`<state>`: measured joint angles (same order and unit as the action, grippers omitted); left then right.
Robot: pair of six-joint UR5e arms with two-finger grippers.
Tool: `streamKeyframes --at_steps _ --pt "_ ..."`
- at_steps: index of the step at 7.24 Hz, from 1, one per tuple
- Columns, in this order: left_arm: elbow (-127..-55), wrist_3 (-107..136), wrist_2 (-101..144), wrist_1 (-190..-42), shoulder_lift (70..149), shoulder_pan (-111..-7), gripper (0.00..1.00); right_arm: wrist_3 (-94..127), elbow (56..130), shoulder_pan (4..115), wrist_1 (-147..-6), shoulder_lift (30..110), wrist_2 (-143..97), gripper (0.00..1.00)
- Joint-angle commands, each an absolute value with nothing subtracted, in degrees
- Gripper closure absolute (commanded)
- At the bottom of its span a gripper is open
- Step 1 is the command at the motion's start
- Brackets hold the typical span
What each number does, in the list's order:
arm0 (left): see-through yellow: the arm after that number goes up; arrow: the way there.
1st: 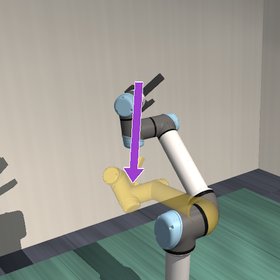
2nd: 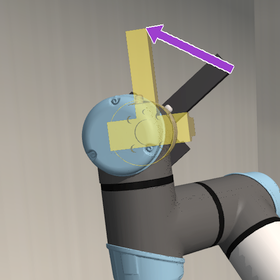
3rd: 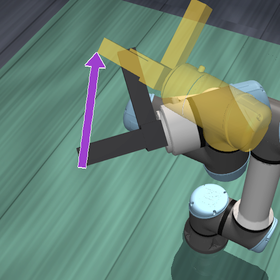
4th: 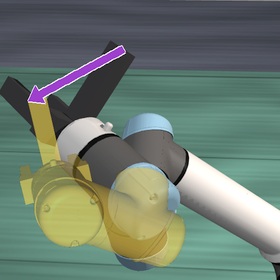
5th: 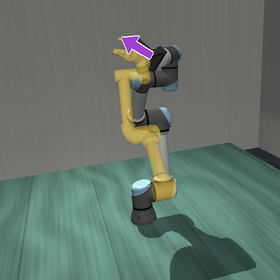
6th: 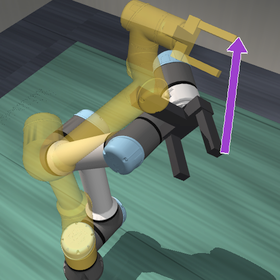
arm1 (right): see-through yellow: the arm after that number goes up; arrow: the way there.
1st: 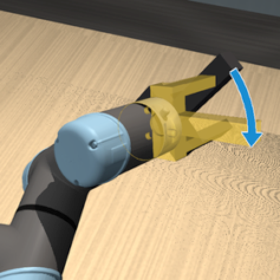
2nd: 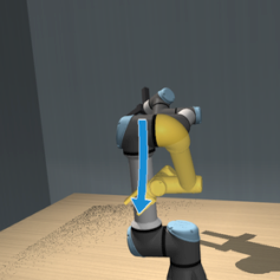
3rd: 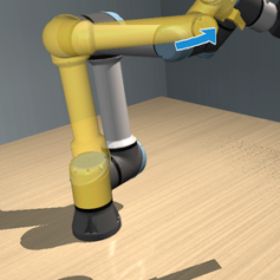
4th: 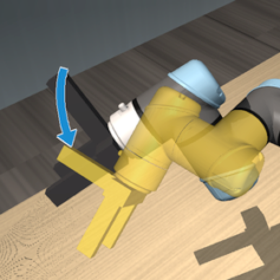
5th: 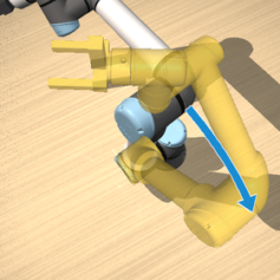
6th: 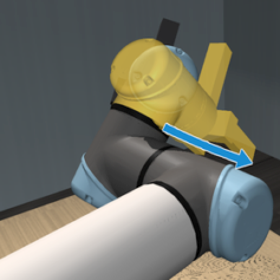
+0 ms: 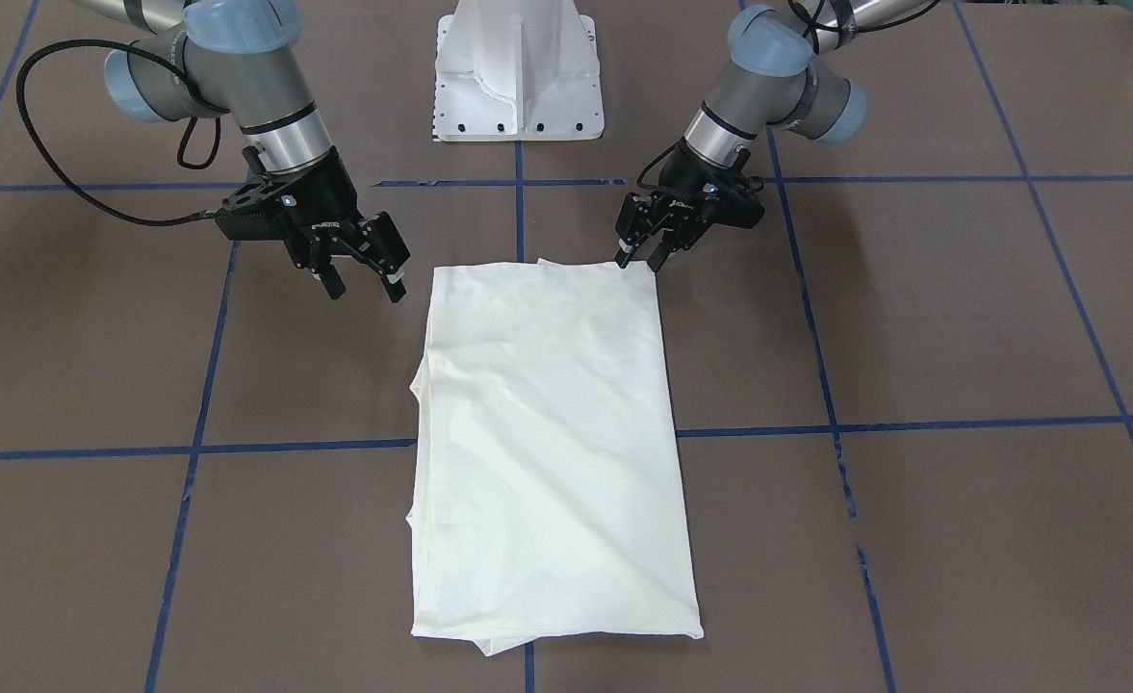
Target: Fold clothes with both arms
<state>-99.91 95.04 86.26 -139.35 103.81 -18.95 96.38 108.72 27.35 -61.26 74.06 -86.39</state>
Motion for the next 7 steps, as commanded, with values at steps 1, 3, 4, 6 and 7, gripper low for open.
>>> streamKeyframes --at_steps 1,3,4,6,7 --pt "-99.8 94.9 86.3 -139.5 103.1 -19.2 0.36 96.4 108.6 27.2 -61.3 74.1 -86.3 0.00" --pt "-99.6 94.7 86.4 -139.5 102.9 -19.2 0.36 96.3 108.6 27.2 -61.3 74.0 -86.3 0.00" --pt "-99.6 94.7 86.4 -139.5 102.9 -19.2 0.36 96.3 108.5 27.2 -61.3 74.0 -86.3 0.00" --pt "-99.4 94.7 86.4 -139.5 103.3 -19.0 0.36 96.3 108.5 27.2 -61.3 73.9 -86.3 0.00" --pt "-99.1 94.7 86.4 -139.5 103.4 -19.0 0.36 96.3 108.5 27.2 -61.3 74.0 -86.3 0.00"
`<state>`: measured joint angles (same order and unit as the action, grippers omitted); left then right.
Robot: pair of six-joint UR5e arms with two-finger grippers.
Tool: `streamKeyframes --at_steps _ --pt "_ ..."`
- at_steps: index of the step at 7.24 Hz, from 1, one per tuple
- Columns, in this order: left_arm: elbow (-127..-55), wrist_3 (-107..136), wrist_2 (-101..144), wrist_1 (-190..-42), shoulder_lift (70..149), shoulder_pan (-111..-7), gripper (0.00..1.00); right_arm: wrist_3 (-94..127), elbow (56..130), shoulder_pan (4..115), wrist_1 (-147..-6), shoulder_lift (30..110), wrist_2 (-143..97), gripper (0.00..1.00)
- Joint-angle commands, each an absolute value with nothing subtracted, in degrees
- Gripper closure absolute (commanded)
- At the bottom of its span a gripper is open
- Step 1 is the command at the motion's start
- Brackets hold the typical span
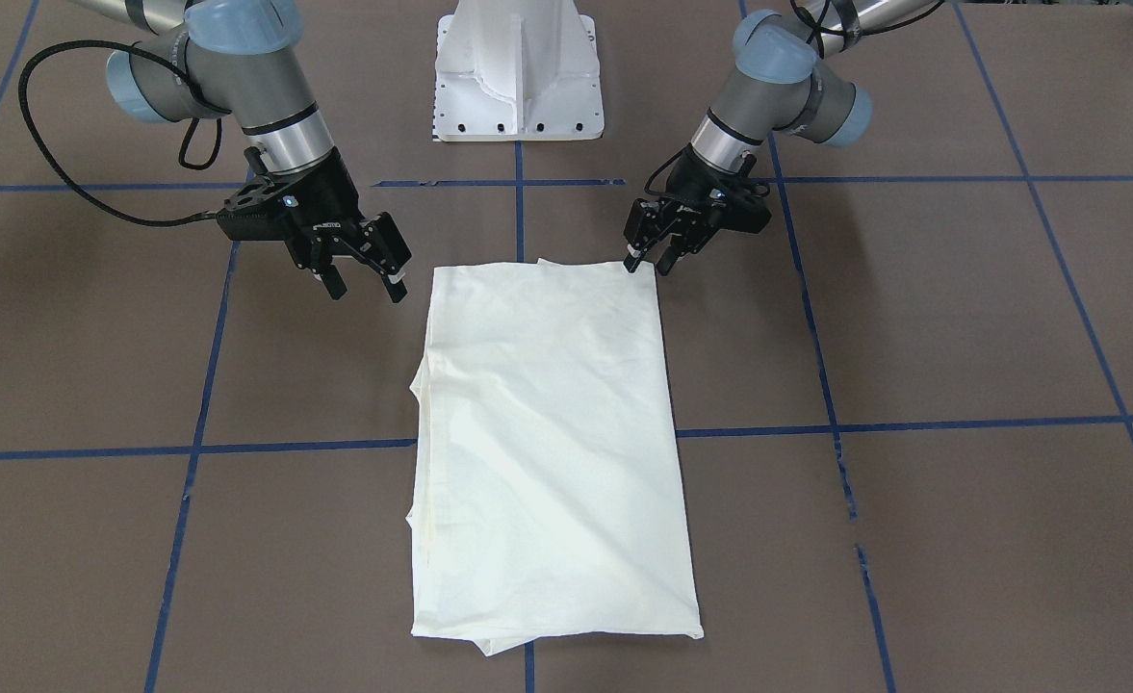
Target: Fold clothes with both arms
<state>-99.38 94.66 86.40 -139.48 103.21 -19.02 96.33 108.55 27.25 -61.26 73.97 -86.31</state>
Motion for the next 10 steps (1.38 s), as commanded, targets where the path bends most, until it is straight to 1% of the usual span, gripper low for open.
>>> streamKeyframes --at_steps 1,3,4,5,10 --pt "-99.1 94.7 86.4 -139.5 103.6 -18.9 0.36 96.3 108.5 27.2 -61.3 74.0 -86.3 0.00" --pt "-99.1 94.7 86.4 -139.5 103.7 -18.9 0.36 96.3 108.5 27.2 -61.3 74.0 -86.3 0.00" --pt "-99.1 95.1 86.3 -139.5 103.8 -18.9 0.42 96.3 108.5 27.2 -61.3 74.0 -86.3 0.00" --pt "-99.1 95.6 86.2 -139.6 103.8 -18.9 0.58 96.3 108.5 27.2 -61.3 74.0 -86.3 0.00" --pt "-99.1 95.4 86.1 -139.6 103.8 -18.8 0.58 96.3 108.2 26.9 -61.3 73.7 -86.3 0.00"
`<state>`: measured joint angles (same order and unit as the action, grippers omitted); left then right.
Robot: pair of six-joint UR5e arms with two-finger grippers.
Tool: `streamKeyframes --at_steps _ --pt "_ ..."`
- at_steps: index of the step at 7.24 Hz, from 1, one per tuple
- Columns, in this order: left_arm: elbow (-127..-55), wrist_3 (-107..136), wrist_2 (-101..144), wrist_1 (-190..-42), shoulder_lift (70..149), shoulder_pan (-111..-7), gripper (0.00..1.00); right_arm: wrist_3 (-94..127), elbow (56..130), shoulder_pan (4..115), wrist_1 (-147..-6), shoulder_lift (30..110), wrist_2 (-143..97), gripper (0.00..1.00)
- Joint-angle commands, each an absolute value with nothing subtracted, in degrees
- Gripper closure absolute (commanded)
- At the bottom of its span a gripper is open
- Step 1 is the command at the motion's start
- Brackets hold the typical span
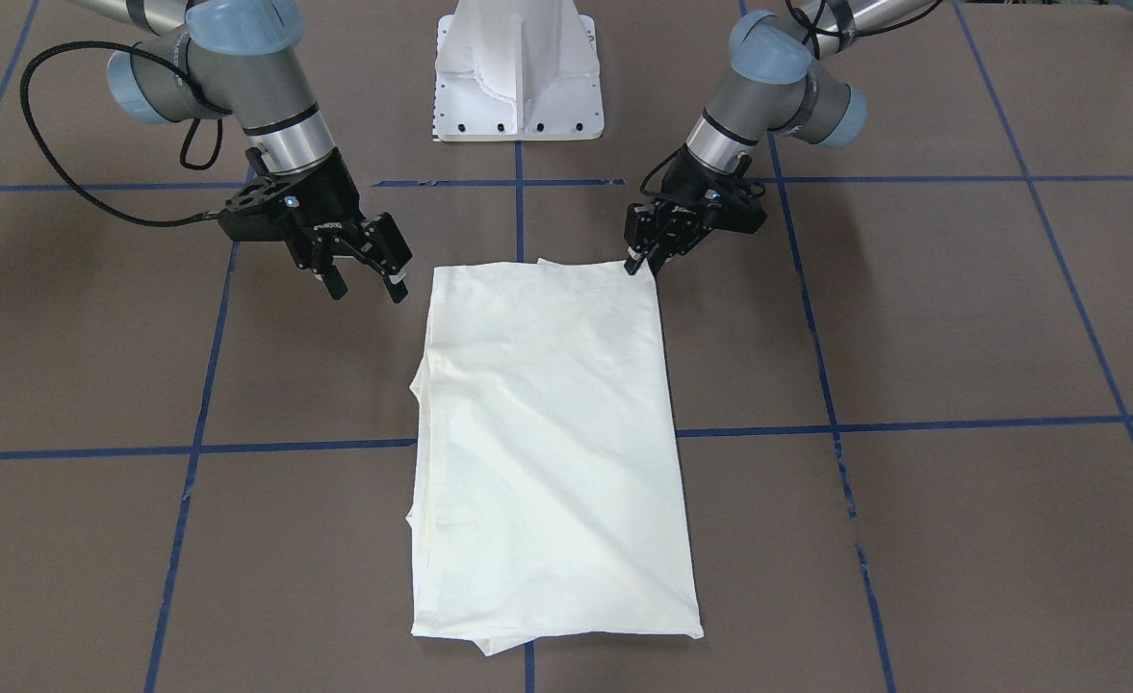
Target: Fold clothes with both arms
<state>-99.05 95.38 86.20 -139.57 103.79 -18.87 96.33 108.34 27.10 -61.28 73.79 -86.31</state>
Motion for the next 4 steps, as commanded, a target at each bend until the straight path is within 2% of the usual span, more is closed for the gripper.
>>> streamKeyframes --at_steps 1,2,4 --pt "-99.6 95.4 86.1 -139.6 104.0 -18.9 0.80 96.4 108.2 26.9 -61.3 73.5 -86.3 0.00" --pt "-99.5 94.9 86.2 -139.6 104.0 -18.9 1.00 96.4 108.1 26.9 -61.3 73.4 -86.3 0.00" --pt "-99.7 94.8 86.2 -139.5 104.0 -18.9 1.00 99.5 108.0 26.2 -61.4 73.0 -86.1 0.01"
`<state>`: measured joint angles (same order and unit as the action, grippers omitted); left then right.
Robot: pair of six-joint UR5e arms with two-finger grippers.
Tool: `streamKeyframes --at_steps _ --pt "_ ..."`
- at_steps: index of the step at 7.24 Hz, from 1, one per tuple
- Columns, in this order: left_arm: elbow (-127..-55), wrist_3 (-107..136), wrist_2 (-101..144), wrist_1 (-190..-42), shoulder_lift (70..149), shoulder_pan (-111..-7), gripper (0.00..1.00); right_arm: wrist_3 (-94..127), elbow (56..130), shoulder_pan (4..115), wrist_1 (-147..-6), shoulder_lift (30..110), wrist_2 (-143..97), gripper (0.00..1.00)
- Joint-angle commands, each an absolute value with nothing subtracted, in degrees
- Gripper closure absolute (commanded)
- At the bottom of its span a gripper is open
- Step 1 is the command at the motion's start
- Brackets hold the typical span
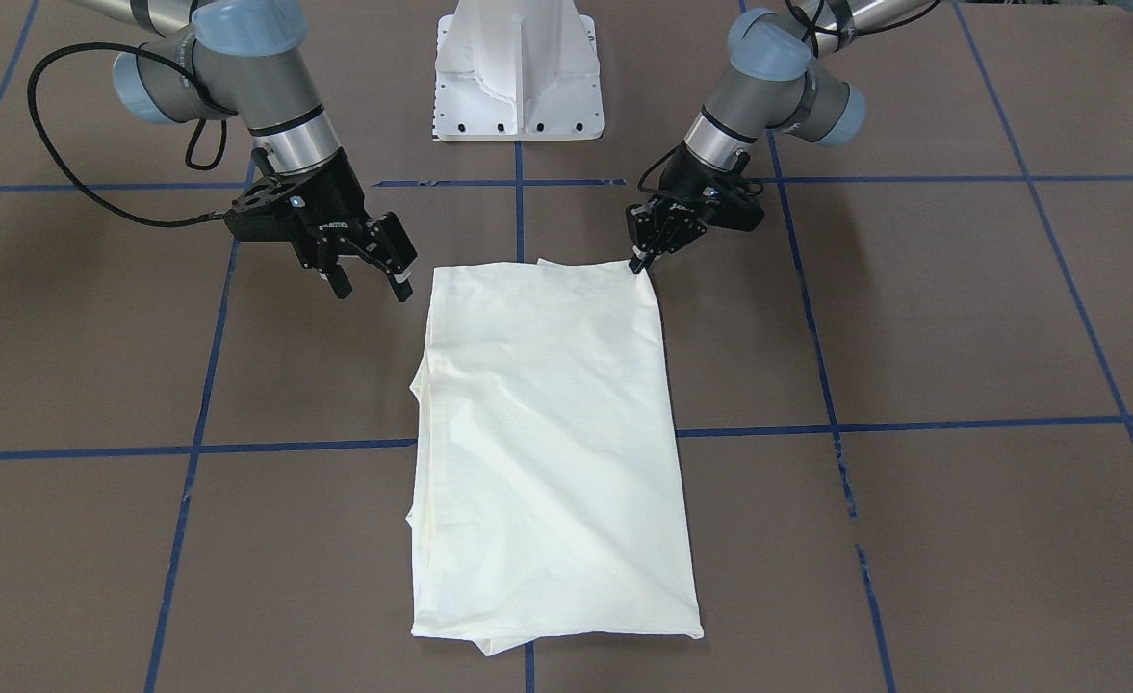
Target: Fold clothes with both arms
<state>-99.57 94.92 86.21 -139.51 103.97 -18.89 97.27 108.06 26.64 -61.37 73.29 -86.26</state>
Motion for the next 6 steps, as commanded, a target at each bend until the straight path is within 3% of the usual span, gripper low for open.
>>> streamKeyframes --at_steps 1,3,6 --pt "-99.8 94.8 86.2 -139.5 104.0 -18.9 1.00 104.3 108.3 25.9 -63.3 70.1 -86.1 0.03" --pt "-99.9 94.8 86.2 -139.5 104.1 -18.9 1.00 113.9 108.4 22.7 -78.9 62.1 -86.0 0.03" --pt "-100.0 94.9 86.1 -139.4 104.2 -18.9 1.00 121.0 104.3 17.7 -80.3 61.9 -82.0 0.09"
